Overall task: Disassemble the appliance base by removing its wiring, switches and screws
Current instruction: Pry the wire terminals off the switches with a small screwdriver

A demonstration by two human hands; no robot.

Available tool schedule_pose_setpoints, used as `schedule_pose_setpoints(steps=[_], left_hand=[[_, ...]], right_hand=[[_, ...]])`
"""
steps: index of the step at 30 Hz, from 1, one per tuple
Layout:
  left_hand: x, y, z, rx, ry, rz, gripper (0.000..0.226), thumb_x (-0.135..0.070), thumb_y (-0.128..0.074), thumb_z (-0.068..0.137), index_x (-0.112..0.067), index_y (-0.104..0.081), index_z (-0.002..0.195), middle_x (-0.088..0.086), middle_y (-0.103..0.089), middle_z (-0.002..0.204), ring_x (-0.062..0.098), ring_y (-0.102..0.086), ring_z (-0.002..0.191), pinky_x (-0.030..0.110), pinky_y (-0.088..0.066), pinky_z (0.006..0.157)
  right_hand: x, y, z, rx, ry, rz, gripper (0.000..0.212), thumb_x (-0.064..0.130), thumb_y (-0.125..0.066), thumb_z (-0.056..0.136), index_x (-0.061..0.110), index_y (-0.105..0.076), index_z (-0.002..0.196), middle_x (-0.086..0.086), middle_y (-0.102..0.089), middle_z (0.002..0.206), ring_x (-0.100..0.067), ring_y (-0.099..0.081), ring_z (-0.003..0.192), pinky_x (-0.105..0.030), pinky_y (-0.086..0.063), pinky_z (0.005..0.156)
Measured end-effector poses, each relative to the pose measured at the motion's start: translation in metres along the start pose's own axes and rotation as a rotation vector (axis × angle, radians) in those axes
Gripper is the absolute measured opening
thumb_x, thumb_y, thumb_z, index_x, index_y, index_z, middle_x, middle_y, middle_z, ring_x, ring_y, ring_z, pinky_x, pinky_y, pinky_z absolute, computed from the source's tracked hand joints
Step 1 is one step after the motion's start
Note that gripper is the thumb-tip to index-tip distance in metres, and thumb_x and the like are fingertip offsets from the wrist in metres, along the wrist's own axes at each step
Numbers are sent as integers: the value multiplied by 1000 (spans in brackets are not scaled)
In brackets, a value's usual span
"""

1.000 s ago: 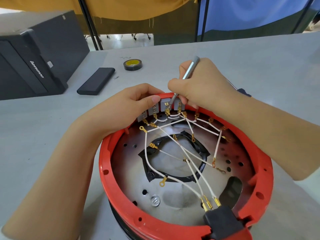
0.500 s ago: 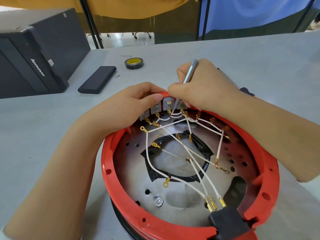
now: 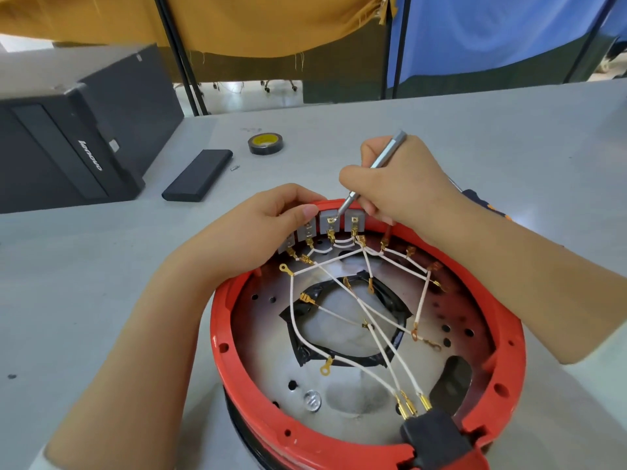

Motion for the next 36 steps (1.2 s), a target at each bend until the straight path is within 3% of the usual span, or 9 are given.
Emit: schedule_pose_setpoints(steps=[5, 10, 18, 20, 23, 27, 29, 32, 36], left_hand=[[-1, -2, 0, -6, 17, 11, 20, -29, -44, 99, -36, -60, 107, -18, -67, 101, 0, -60, 97, 27, -44, 94], [2, -5, -5, -110, 72, 40, 21, -30, -42, 99, -36, -59, 109, -17, -64, 103, 2, -58, 97, 20, -42, 83], [-3, 1, -4, -7, 149, 36, 19, -33, -40, 99, -34, -56, 110, -11, -63, 108, 15, -59, 103, 38, -47, 92], [-7, 3, 3, -12, 181, 75, 16, -32, -43, 98, -32, -57, 105, -9, -63, 105, 16, -60, 100, 31, -49, 85], [-16, -4, 17, -116, 151, 181, 18, -35, -42, 97, -28, -59, 100, -13, -59, 88, 3, -55, 83, 11, -40, 66], [-15, -13, 18, -67, 44, 243, 29, -37, -36, 100, -28, -62, 109, -14, -58, 80, 0, -53, 74, 17, -37, 64], [-12, -9, 16, -66, 32, 241, 28, -37, -36, 100, -34, -62, 112, -17, -58, 77, -6, -50, 64, 13, -34, 58], [-11, -9, 16, -60, 22, 265, 29, -37, -36, 100, -36, -59, 116, -13, -62, 85, -2, -54, 73, 13, -37, 62], [-12, -9, 15, -61, 19, 286, 29, -37, -35, 100, -36, -58, 117, -11, -57, 73, -2, -52, 63, 11, -33, 53]], right_hand=[[6, 6, 1, 37, -83, 192, 33, 2, -55, 78, 12, -35, 53, -5, -42, 36, -12, -31, 24, -13, -24, 31], [-3, 15, -9, -29, -3, -11, 30, 9, -58, 75, 13, -37, 53, 3, -43, 34, -9, -35, 27, -15, -29, 33], [-13, 12, -14, -197, 89, -109, 28, 13, -58, 77, 12, -40, 55, -8, -47, 47, -5, -40, 32, -17, -35, 38], [-15, 10, -14, -177, 90, -145, 27, 14, -58, 77, 11, -42, 56, -12, -50, 50, -7, -42, 34, -20, -36, 40], [-16, 8, -12, -143, 94, -189, 27, 16, -59, 79, 11, -43, 58, -16, -54, 54, -8, -45, 36, -23, -38, 43], [-16, 9, -12, -113, 102, -150, 30, 17, -59, 84, 13, -41, 60, -14, -56, 53, -4, -44, 29, -14, -34, 38], [-15, 9, -12, -95, 111, -166, 31, 19, -59, 86, 14, -40, 62, -14, -58, 55, -3, -44, 30, -15, -35, 39], [-13, 7, -13, -82, 129, -208, 30, 20, -58, 87, 12, -41, 64, -18, -59, 59, -3, -46, 31, -16, -36, 41], [-10, 5, -14, -58, 132, -215, 27, 19, -58, 87, 7, -45, 67, -20, -58, 61, -5, -46, 31, -17, -37, 39]])
Point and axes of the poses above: each hand's wrist, its own z-axis towards the middle knuckle, its own y-axis out of the back of the hand, x = y × z, the point moved 1 cm from there along z, towards the middle knuckle
